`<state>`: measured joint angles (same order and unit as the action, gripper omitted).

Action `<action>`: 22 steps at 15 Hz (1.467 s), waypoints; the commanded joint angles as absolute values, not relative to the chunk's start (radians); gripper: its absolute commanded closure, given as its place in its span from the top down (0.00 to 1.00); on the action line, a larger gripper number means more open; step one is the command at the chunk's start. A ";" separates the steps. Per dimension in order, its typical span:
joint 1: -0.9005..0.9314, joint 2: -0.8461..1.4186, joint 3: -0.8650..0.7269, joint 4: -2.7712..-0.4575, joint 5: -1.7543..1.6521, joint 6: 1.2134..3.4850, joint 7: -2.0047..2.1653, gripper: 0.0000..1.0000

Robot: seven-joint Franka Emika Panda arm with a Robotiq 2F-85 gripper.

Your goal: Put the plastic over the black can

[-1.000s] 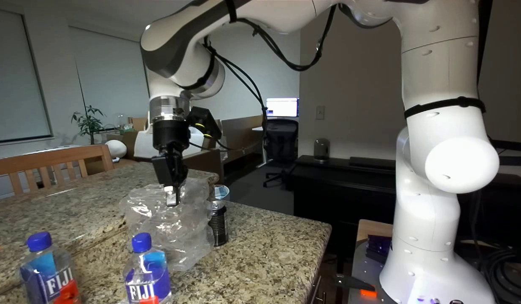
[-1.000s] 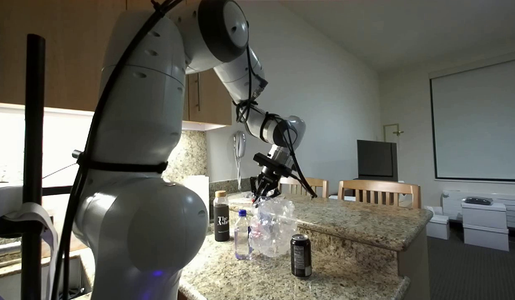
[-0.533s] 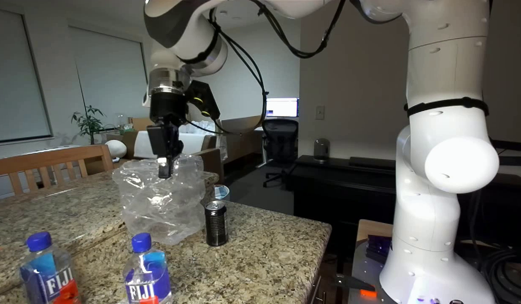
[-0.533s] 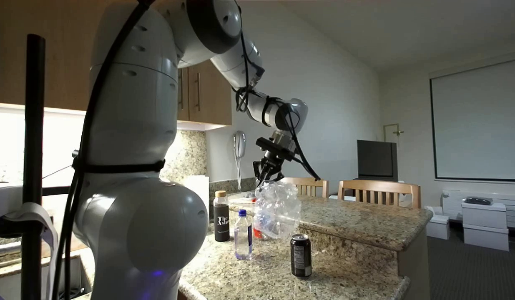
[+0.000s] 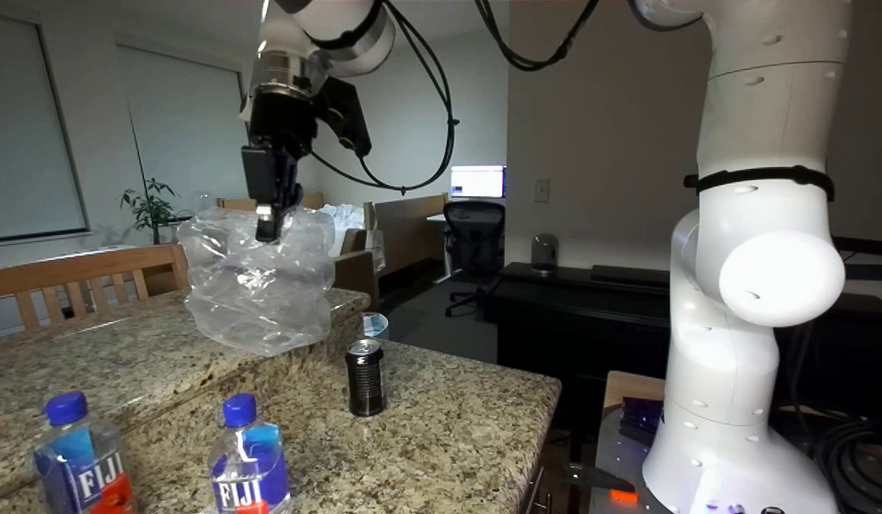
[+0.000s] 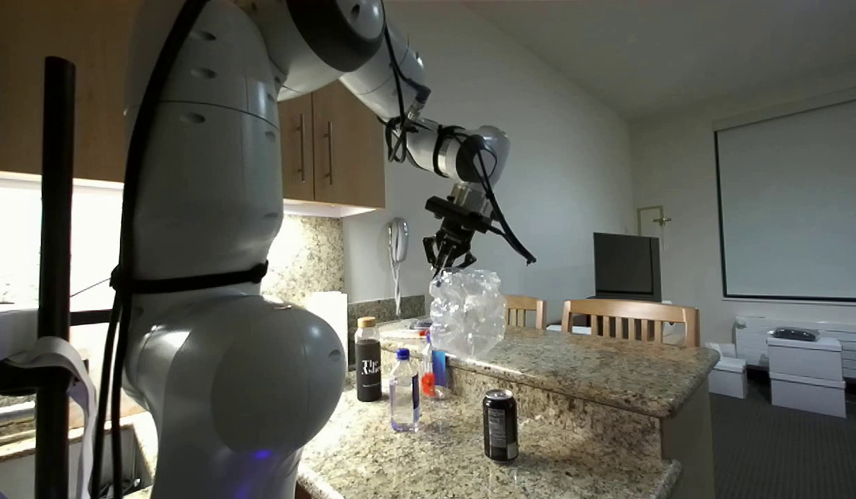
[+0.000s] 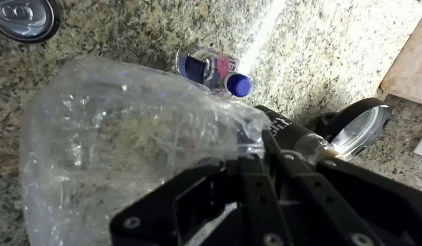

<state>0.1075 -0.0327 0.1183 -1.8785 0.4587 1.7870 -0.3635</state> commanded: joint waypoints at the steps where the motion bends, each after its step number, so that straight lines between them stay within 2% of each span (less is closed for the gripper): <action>1: 0.103 -0.091 0.103 -1.878 0.407 1.748 -0.287 0.10; 14: 0.078 -0.234 0.029 -2.011 0.310 1.641 -0.135 0.09; 22: 0.075 -0.237 0.008 -2.148 0.339 1.746 -0.175 0.09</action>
